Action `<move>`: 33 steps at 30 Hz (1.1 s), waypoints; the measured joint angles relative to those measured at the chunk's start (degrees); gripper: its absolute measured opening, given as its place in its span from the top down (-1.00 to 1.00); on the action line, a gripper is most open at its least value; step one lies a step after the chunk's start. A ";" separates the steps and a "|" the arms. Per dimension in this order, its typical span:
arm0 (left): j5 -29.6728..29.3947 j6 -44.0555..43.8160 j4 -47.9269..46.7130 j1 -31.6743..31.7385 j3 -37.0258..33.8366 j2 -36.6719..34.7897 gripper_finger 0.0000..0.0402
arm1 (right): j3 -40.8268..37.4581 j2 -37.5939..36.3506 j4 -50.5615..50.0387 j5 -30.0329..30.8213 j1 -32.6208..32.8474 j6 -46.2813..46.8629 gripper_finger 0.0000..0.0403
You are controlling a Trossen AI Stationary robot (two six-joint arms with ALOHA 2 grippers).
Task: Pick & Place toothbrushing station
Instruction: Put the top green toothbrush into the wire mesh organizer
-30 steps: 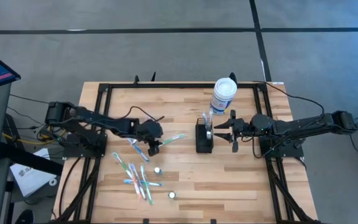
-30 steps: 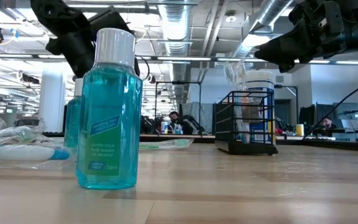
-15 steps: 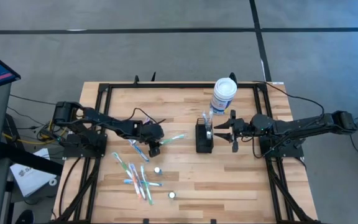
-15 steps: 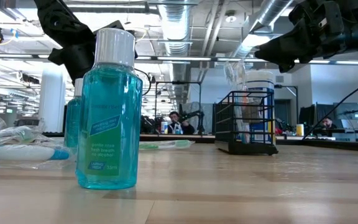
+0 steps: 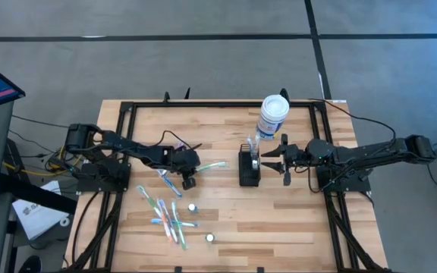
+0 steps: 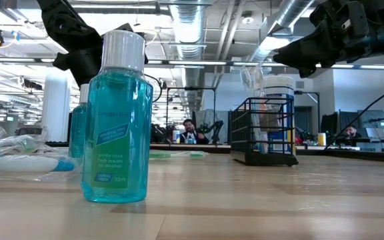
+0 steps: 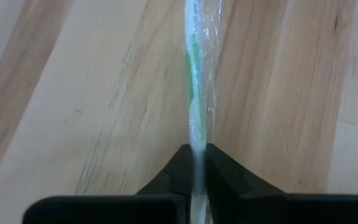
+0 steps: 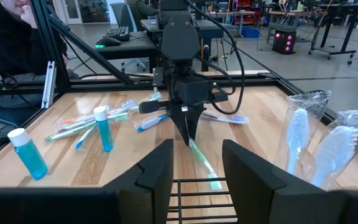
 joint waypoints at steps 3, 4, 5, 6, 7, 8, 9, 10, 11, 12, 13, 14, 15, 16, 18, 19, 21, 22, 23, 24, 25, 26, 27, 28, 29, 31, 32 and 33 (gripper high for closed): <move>-0.47 0.03 0.57 -0.02 -0.06 0.04 0.93 | 0.00 0.00 0.00 0.00 0.00 -0.01 0.36; -0.59 0.04 0.90 -0.02 -0.10 0.07 0.94 | 0.00 0.00 0.01 0.00 0.00 -0.01 0.36; -0.58 0.06 1.34 -0.02 -0.12 0.08 0.94 | 0.00 0.00 0.00 0.00 0.00 0.00 0.36; -0.56 0.06 1.98 -0.02 -0.16 0.07 0.94 | 0.00 0.00 0.02 0.00 0.00 0.00 0.36; -0.57 0.07 2.82 -0.02 -0.18 0.04 0.94 | 0.00 0.00 0.00 0.00 0.00 -0.01 0.36; -0.53 0.11 3.87 -0.02 -0.18 0.00 0.94 | 0.00 0.00 0.00 0.00 0.00 -0.01 0.36; -0.48 0.15 4.93 -0.02 -0.16 -0.02 0.94 | 0.00 0.00 0.02 0.00 0.00 0.01 0.36; -0.47 0.17 5.79 -0.02 -0.15 -0.04 0.94 | 0.00 0.00 0.02 0.00 0.00 -0.01 0.36; -0.48 0.19 6.62 -0.02 -0.15 -0.04 0.94 | 0.00 0.00 0.02 0.00 0.00 -0.01 0.36; -0.48 0.36 7.53 -0.02 -0.15 -0.04 0.94 | 0.00 0.00 0.04 0.00 0.00 -0.01 0.36; -0.48 0.44 8.47 -0.02 -0.15 -0.05 0.94 | 0.01 0.00 0.10 0.00 0.00 0.00 0.36; -0.49 0.46 9.05 -0.02 -0.13 -0.10 0.94 | 0.00 0.01 0.18 0.00 0.00 0.01 0.36; -0.50 0.46 9.47 -0.02 -0.13 -0.11 0.94 | 0.00 0.00 0.20 0.00 0.00 0.00 0.36; -0.50 0.48 9.80 -0.02 -0.13 -0.12 0.94 | 0.00 0.02 0.17 0.00 0.00 -0.01 0.36; -0.50 0.48 9.94 -0.02 -0.13 -0.58 0.94 | 0.00 0.02 0.22 0.00 0.00 0.01 0.36; -0.52 0.50 10.24 -0.02 -0.13 -0.84 0.94 | 0.02 0.02 0.20 0.00 0.00 0.01 0.36; -0.56 0.60 10.01 -0.02 -0.11 -1.84 0.94 | 0.01 0.02 0.21 0.00 0.00 0.01 0.37; -0.69 0.71 10.03 -0.02 -0.13 -2.67 0.94 | 0.00 0.02 0.22 0.00 0.00 0.01 0.37; -0.90 0.93 10.20 -0.02 -0.12 -3.63 0.94 | 0.00 0.02 0.20 0.00 0.00 0.01 0.37; -0.97 1.23 10.28 -0.02 -0.11 -4.61 0.94 | 0.00 0.02 0.26 0.00 0.00 0.01 0.37; -0.98 1.56 10.31 -0.02 -0.11 -5.62 0.94 | 0.02 0.02 0.41 0.00 0.00 0.01 0.37; -1.01 1.70 10.16 -0.05 -0.11 -6.74 0.94 | 0.01 0.02 0.53 0.00 0.00 0.01 0.37; -1.03 1.72 10.43 -0.10 -0.11 -7.84 0.94 | 0.00 0.02 0.57 0.00 0.00 0.01 0.37; -1.10 1.83 11.18 -0.27 -0.11 -8.84 0.94 | 0.00 0.02 0.55 0.00 0.00 0.01 0.37; -1.46 2.19 11.92 -0.53 -0.11 -9.65 0.94 | 0.02 0.02 0.55 0.00 0.00 0.13 0.37; -2.07 3.17 13.48 -1.31 -0.11 -10.96 0.94 | 0.02 0.02 0.55 0.00 0.00 0.93 0.37; -2.07 3.70 14.90 -1.72 -0.11 -11.50 0.94 | 0.02 0.02 0.53 0.00 0.00 1.35 0.37; -2.08 4.07 16.51 -2.13 -0.11 -11.87 0.94 | 0.00 0.02 0.63 0.00 0.00 1.38 0.37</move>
